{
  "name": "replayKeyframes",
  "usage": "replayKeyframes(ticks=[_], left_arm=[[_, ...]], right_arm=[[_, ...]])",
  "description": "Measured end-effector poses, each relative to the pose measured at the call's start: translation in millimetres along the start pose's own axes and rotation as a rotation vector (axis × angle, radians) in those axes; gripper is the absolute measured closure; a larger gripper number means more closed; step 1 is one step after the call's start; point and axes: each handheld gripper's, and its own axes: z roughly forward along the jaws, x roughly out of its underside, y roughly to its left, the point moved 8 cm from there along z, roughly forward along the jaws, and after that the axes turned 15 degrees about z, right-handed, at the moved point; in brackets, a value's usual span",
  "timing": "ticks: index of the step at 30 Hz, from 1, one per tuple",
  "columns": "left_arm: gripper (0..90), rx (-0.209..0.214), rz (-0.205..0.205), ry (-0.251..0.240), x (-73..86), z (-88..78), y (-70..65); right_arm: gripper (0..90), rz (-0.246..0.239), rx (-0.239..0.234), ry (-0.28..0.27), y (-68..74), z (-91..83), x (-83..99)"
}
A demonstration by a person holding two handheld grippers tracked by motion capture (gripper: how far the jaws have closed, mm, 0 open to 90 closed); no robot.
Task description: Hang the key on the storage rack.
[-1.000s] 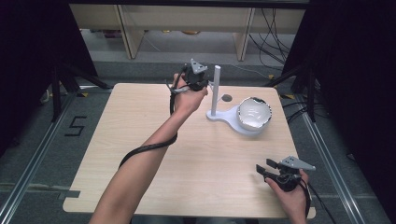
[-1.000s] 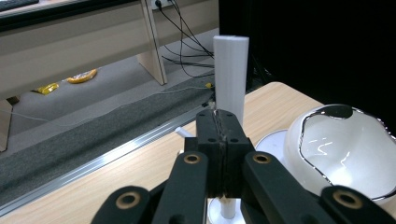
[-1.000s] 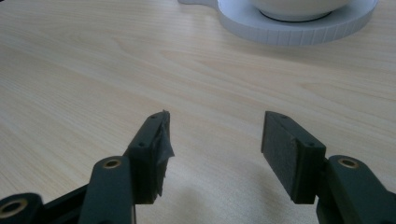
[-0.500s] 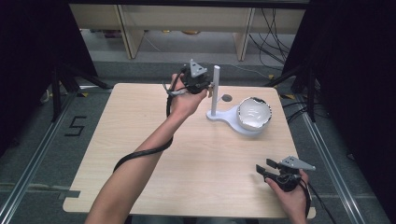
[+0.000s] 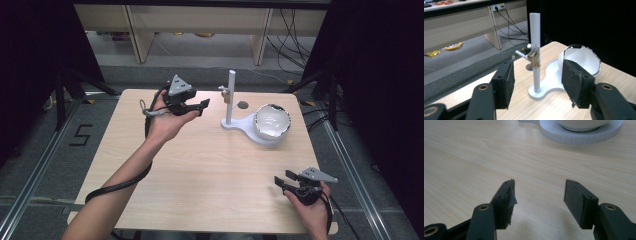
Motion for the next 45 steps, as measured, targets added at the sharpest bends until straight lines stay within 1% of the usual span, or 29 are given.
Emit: replayKeyframes(ticks=[3,4,5,7,8,9,10,11,13,15,16,17,18,19,20,21,22,24,26,27,28,29,33,35,36,38,39,40,45], left_arm=[[40.8,-0.001,-0.009,-0.009,6.4,-13.2,1.8],[40.5,-0.004,-0.005,-0.009,8.5,-17.3,2.6],[40.2,-0.007,-0.006,-0.009,10.4,-21.0,2.9],[39.6,-0.007,-0.005,-0.011,14.6,-28.2,3.4],[39.4,-0.008,-0.003,-0.012,17.1,-31.8,3.8],[39.2,-0.012,-0.001,-0.011,20.1,-35.1,3.8],[39.0,-0.012,-0.001,-0.013,23.2,-38.2,3.5],[38.9,-0.014,-0.002,-0.014,26.5,-41.4,3.2],[38.6,-0.011,-0.004,-0.007,34.0,-47.4,2.6],[38.4,-0.021,-0.01,-0.009,40.6,-53.4,3.6],[38.4,-0.026,-0.006,-0.007,43.8,-56.5,4.5],[38.4,-0.028,-0.009,-0.007,46.5,-59.4,4.7],[38.4,-0.03,-0.012,-0.01,48.9,-62.2,4.9],[38.3,-0.034,-0.01,-0.01,51.6,-65.0,5.1],[38.2,-0.034,-0.009,-0.009,54.3,-67.7,4.7],[38.2,-0.035,-0.006,-0.008,57.4,-70.1,4.3],[38.1,-0.037,-0.004,-0.003,60.8,-72.2,3.7],[37.9,-0.042,0.005,0.007,67.8,-76.2,2.7],[37.8,-0.04,0.0,0.011,74.8,-79.8,0.9],[37.7,-0.042,0.0,0.014,77.2,-81.0,0.4],[37.6,-0.039,-0.005,0.004,79.6,-81.4,-0.6],[37.4,-0.04,-0.004,0.005,82.4,-82.8,-1.1],[37.0,-0.048,-0.004,0.015,93.9,-88.9,-3.0],[36.9,-0.058,-0.009,0.031,100.5,-93.4,-3.6],[36.8,-0.062,-0.013,0.031,103.4,-95.1,-3.7],[36.8,-0.071,-0.018,0.035,110.0,-98.7,-4.1],[36.7,-0.074,-0.021,0.036,113.4,-100.5,-4.4],[36.7,-0.077,-0.023,0.039,117.0,-102.4,-4.5],[36.6,-0.101,-0.048,0.051,135.0,-110.7,-2.7]], right_arm=[[43.2,0.001,0.004,0.0,-0.2,-0.1,0.1],[43.2,-0.007,0.01,-0.004,-1.1,0.7,-0.3],[43.2,0.004,0.005,0.001,0.1,-0.2,0.2],[43.2,0.003,0.002,-0.002,0.2,-0.2,-0.1],[43.2,-0.026,0.006,-0.018,-2.2,0.6,-2.0],[43.2,-0.041,0.009,-0.025,-3.4,0.6,-3.0],[43.2,-0.042,0.008,-0.027,-3.4,0.7,-3.2],[43.2,0.005,0.004,-0.009,-0.2,0.1,-0.4],[43.3,0.004,0.003,-0.01,-0.1,0.1,-0.5],[43.3,-0.005,0.006,-0.013,-0.9,0.3,-1.0],[43.3,-0.042,0.009,-0.027,-3.5,0.7,-3.2],[43.3,-0.04,0.01,-0.026,-3.4,0.6,-3.0],[43.3,-0.021,0.001,-0.018,-1.7,1.1,-1.8],[43.3,-0.023,0.004,-0.019,-2.0,0.8,-2.0],[43.3,-0.007,0.008,-0.017,-1.5,0.2,-1.3],[43.3,-0.006,0.009,-0.007,-1.6,-0.6,-0.7],[43.3,-0.022,0.004,-0.013,-2.3,-0.1,-1.5],[43.3,-0.026,0.004,-0.014,-2.7,0.1,-1.7],[43.3,-0.026,0.005,-0.013,-2.5,0.2,-1.6],[43.3,-0.016,0.008,-0.014,-2.1,-0.1,-1.2],[43.3,-0.025,0.01,-0.014,-2.6,0.0,-1.3],[43.2,-0.034,0.006,-0.017,-2.8,0.4,-1.8],[43.2,-0.009,0.009,-0.012,-1.4,-0.4,-0.6],[43.2,-0.015,0.01,-0.016,-1.6,-0.2,-0.9],[43.2,-0.055,0.016,-0.035,-4.4,0.4,-3.5],[43.2,-0.055,0.015,-0.035,-4.3,0.5,-3.5],[43.2,-0.045,0.014,-0.03,-3.5,-0.1,-3.1],[43.2,-0.051,0.015,-0.034,-3.9,0.1,-3.4],[43.2,-0.047,0.014,-0.035,-3.5,-0.1,-3.3]])
